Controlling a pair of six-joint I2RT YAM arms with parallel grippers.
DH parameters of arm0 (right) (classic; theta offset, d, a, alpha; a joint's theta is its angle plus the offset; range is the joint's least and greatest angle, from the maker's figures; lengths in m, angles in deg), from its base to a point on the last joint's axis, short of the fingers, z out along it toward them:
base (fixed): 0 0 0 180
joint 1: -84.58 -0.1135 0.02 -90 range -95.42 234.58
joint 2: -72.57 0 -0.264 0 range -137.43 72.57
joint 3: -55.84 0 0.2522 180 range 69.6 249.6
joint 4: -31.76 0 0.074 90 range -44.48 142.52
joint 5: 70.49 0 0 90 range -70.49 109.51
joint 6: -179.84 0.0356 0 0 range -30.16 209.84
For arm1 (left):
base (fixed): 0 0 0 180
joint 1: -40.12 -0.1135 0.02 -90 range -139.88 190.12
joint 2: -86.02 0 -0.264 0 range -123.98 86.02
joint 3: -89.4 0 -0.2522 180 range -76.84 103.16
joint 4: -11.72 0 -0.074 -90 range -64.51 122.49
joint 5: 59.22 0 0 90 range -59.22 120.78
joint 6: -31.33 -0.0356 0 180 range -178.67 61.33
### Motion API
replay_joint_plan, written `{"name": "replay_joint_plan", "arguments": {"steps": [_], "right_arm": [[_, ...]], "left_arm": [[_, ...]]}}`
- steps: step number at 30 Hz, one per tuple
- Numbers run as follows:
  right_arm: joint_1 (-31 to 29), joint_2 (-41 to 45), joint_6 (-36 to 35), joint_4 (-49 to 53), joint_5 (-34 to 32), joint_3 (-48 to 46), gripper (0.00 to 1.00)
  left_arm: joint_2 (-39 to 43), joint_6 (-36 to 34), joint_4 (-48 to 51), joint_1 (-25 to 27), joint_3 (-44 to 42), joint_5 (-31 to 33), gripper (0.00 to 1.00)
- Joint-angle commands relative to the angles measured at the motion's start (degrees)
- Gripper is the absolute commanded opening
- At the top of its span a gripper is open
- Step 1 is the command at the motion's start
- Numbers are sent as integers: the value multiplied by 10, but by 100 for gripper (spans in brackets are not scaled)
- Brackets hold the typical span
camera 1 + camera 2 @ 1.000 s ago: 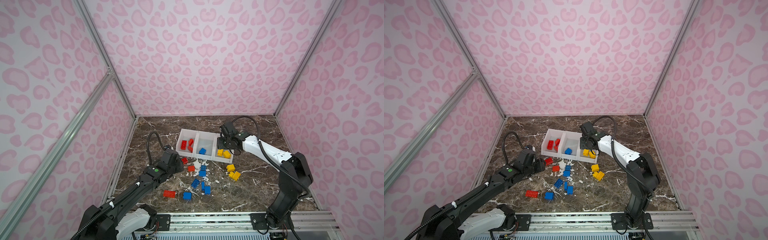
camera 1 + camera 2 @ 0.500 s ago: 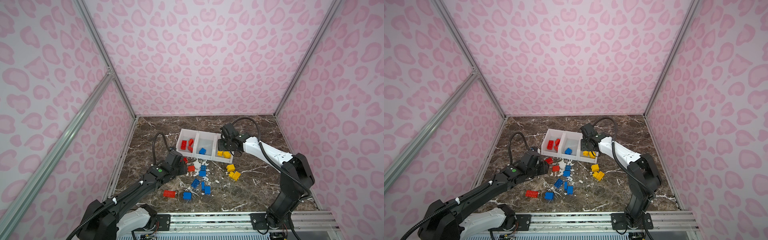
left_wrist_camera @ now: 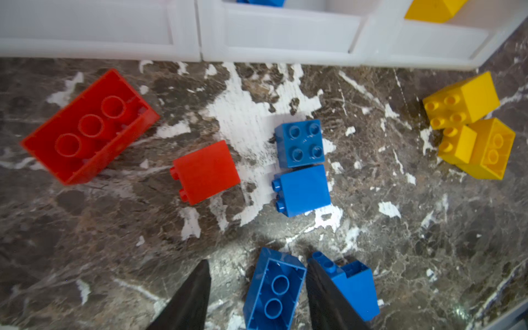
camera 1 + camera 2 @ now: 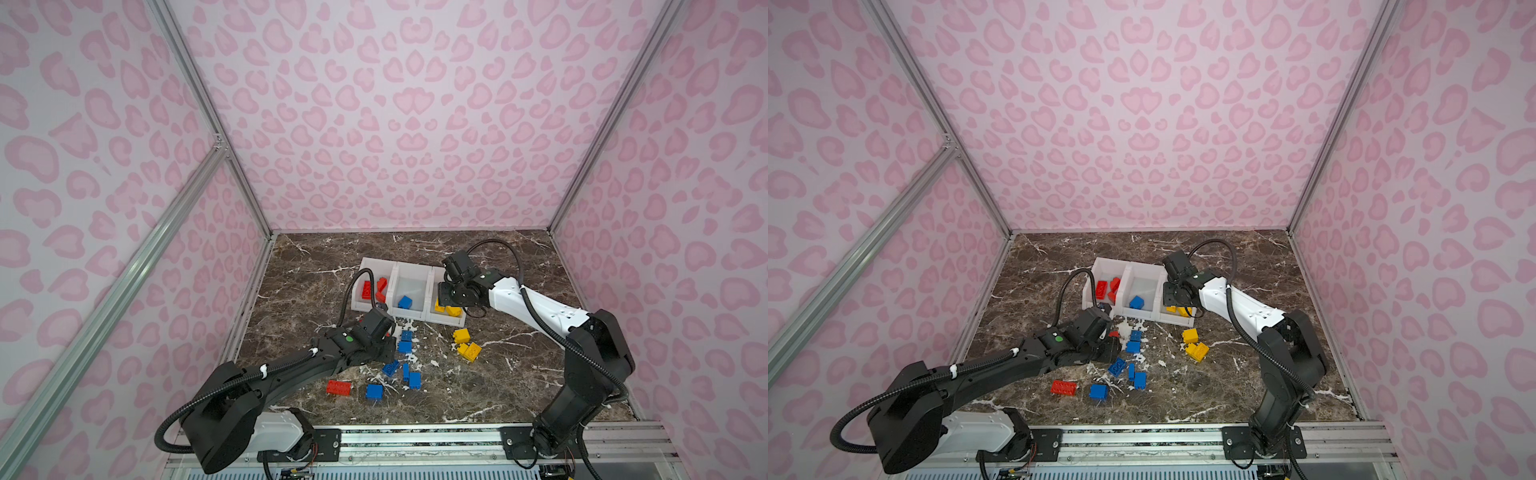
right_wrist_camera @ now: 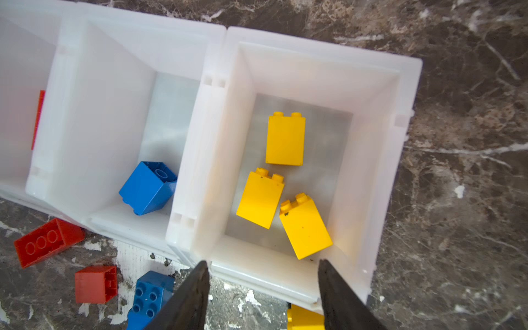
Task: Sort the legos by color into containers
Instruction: 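Lower the left gripper onto a loose blue brick and close on it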
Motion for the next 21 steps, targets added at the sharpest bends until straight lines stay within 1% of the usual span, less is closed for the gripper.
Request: {"name": "replay_joint_plan", "arguments": {"steps": [1, 8, 14, 19, 21], "right_arm": [[-1, 5, 6, -7, -4, -7, 62], [0, 12, 10, -9, -3, -19, 62], [-1, 17, 10, -10, -4, -26, 62], [0, 22, 12, -11, -4, -32, 62], [0, 23, 13, -13, -4, -35, 61]], "left_arm": [[-18, -11, -8, 17, 8, -1, 56], [-50, -17, -1, 50, 17, 24, 56], [-84, -40, 18, 67, 30, 41, 55], [-101, -37, 16, 73, 31, 52, 51], [-106, -36, 16, 74, 32, 56, 48]]}}
